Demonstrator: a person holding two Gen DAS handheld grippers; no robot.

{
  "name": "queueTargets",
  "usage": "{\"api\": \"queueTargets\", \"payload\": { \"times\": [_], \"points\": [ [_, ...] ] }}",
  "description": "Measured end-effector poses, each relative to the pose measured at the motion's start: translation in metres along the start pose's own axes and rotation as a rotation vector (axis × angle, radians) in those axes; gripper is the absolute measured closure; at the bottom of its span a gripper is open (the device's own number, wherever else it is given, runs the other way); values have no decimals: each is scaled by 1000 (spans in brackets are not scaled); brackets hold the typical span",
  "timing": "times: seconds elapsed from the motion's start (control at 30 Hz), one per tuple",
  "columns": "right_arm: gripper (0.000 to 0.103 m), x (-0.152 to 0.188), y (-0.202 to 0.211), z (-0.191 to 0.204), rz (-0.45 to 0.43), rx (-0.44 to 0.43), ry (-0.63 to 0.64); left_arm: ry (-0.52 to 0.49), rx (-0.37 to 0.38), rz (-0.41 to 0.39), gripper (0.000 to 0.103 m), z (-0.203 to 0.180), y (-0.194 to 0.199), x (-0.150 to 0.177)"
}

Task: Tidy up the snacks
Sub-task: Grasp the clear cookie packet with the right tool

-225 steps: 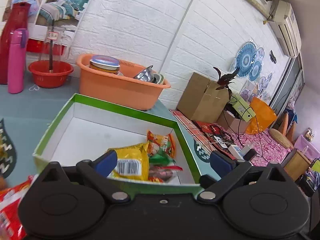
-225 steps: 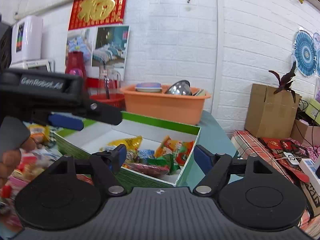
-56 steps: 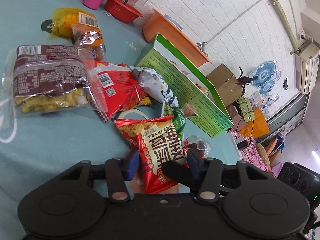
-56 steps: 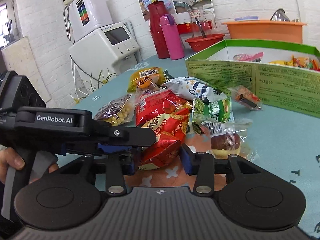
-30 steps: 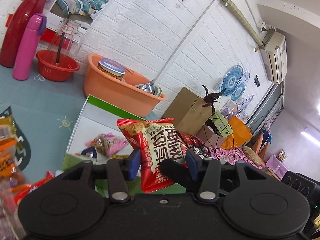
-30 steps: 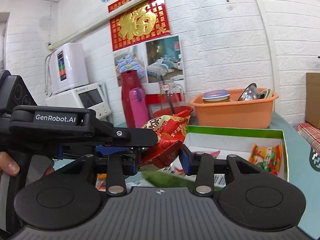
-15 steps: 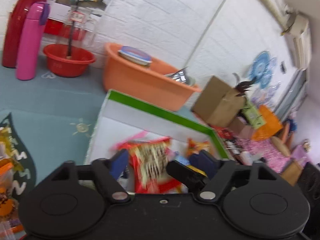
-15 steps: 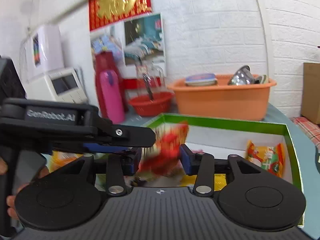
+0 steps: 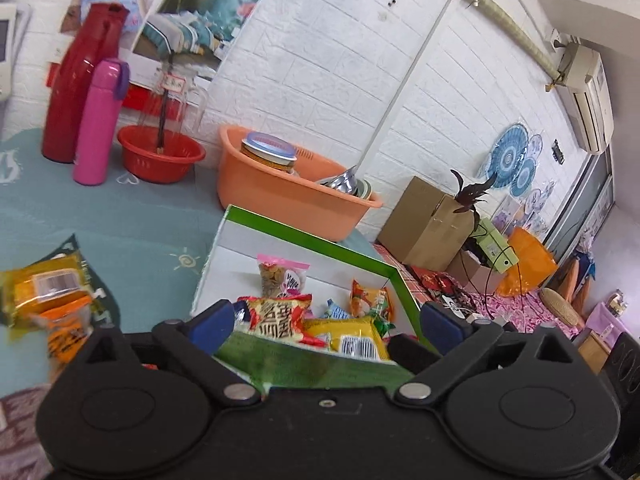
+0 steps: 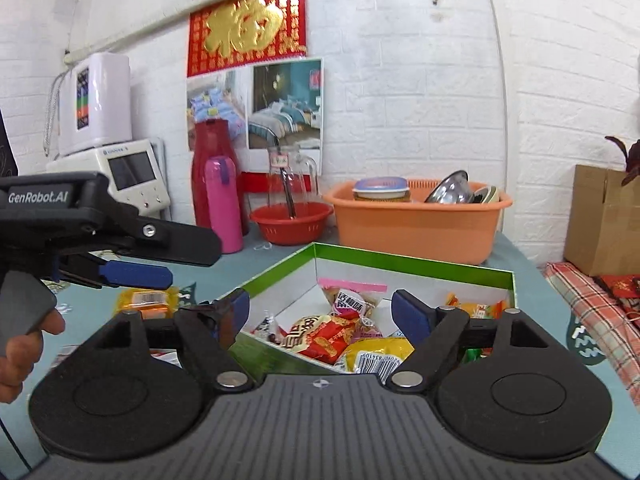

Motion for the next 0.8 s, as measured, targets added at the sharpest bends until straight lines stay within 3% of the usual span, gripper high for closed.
{"api": "queueTargets", "payload": {
  "times": [0.2, 0.33, 0.63, 0.8],
  "points": [
    [0, 9, 44, 18, -5, -34, 28, 30, -1, -6, 0, -1, 45, 34],
    [0, 32, 57, 28, 48, -58, 35, 61, -24, 5, 0, 6, 62, 63],
    [0, 85, 38, 52, 223, -114, 1, 135, -45, 76, 0, 25, 75, 109],
    [0, 94, 18, 56, 277, -110, 0, 126, -42, 71, 0, 27, 75, 110]
  ]
}}
Point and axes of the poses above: each gripper's, at about its wrist camera, not at the fingertips, and y roughly against the way its jaws point, z to its left, x to its underside, the point moved 4 cm from there along -y, roughly the way its jaws point, and after that the axes turned 5 degrees about y, right-handed, at the moved point
